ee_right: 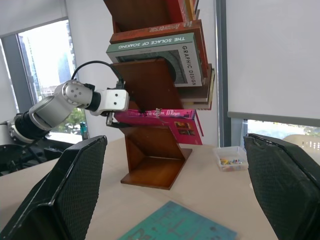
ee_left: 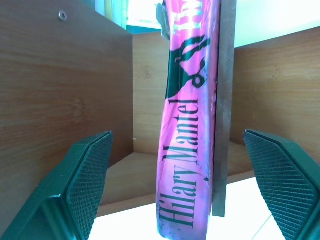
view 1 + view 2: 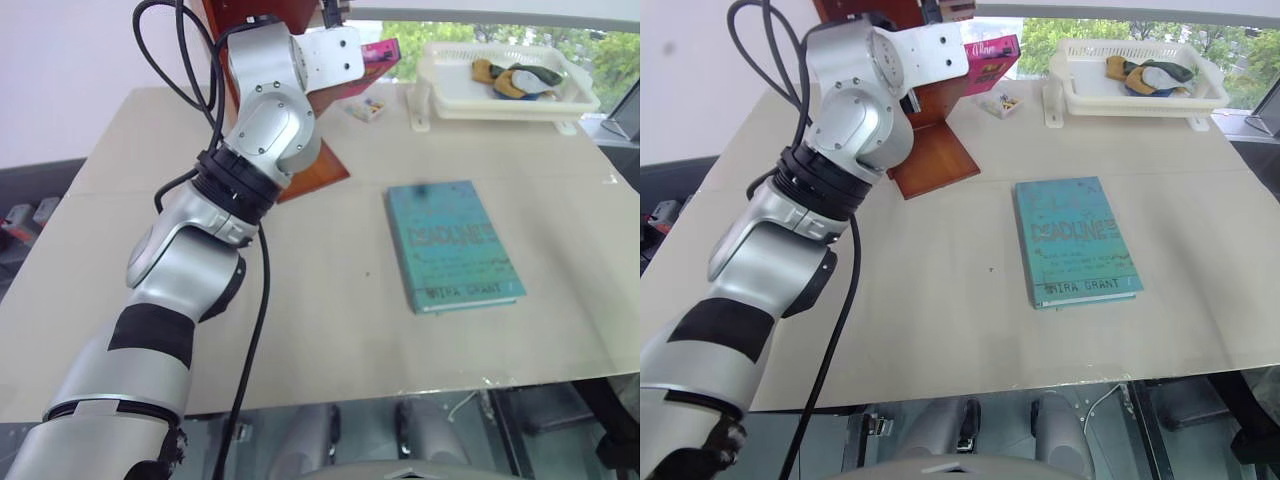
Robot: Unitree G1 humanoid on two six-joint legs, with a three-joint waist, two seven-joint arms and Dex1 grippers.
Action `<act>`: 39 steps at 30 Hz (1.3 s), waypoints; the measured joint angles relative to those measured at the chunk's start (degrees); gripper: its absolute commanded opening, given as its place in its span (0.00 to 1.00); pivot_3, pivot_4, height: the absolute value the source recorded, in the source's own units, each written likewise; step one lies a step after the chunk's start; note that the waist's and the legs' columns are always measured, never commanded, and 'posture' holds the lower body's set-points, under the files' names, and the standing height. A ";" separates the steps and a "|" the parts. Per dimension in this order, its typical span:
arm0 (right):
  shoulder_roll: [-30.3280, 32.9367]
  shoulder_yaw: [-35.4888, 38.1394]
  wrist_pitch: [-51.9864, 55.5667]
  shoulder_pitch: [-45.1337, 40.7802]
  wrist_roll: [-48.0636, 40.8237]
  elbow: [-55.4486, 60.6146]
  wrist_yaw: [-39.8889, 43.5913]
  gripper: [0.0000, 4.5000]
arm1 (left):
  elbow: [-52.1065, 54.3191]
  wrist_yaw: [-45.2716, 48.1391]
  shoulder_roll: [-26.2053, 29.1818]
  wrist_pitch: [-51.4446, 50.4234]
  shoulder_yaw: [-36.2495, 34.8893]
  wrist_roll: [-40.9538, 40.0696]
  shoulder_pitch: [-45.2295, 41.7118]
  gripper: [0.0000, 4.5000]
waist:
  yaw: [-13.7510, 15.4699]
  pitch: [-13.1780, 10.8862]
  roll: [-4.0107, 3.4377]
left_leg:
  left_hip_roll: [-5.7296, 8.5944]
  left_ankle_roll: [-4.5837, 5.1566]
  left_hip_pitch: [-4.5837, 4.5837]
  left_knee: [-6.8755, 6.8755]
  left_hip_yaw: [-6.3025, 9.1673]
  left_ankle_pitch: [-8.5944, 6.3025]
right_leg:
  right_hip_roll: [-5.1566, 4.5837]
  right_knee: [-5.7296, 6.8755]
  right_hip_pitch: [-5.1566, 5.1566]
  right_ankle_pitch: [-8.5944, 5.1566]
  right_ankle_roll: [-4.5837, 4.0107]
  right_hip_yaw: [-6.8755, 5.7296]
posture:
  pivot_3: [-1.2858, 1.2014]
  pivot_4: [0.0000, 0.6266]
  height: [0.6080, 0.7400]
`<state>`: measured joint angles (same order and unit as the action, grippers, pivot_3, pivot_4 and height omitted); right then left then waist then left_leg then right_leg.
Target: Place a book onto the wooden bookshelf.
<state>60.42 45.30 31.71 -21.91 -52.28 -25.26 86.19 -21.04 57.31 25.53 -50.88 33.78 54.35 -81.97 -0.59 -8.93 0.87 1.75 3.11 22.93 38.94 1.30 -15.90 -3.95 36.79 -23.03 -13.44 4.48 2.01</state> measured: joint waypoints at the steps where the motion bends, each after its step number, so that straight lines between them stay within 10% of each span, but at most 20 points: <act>1: 0.00 0.00 -0.11 0.00 0.07 -0.09 0.02 1.00 | 0.14 0.01 0.00 0.00 0.00 0.00 0.00 0.99 | 0.00 0.00 0.00 | 0.00 0.00 0.00 0.00 0.00 0.00 | 0.00 0.00 0.00 0.00 0.00 0.00 | 0.52 0.24 1.00; 39: -0.03 0.79 -0.62 2.16 0.07 0.59 -0.49 1.00 | 2.08 1.82 1.08 1.37 0.06 1.75 -0.06 0.99 | 0.02 0.00 0.00 | 0.00 0.00 -0.01 0.00 0.00 0.00 | 0.00 0.01 0.00 0.00 0.00 -0.01 | 0.52 0.24 1.00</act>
<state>60.40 46.09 31.09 -19.75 -52.21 -24.67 85.70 -18.96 59.13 26.60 -49.50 33.85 56.10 -82.03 -0.58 -8.93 0.87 1.75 3.11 22.92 38.94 1.30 -15.90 -3.95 36.80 -23.03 -13.44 4.48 2.00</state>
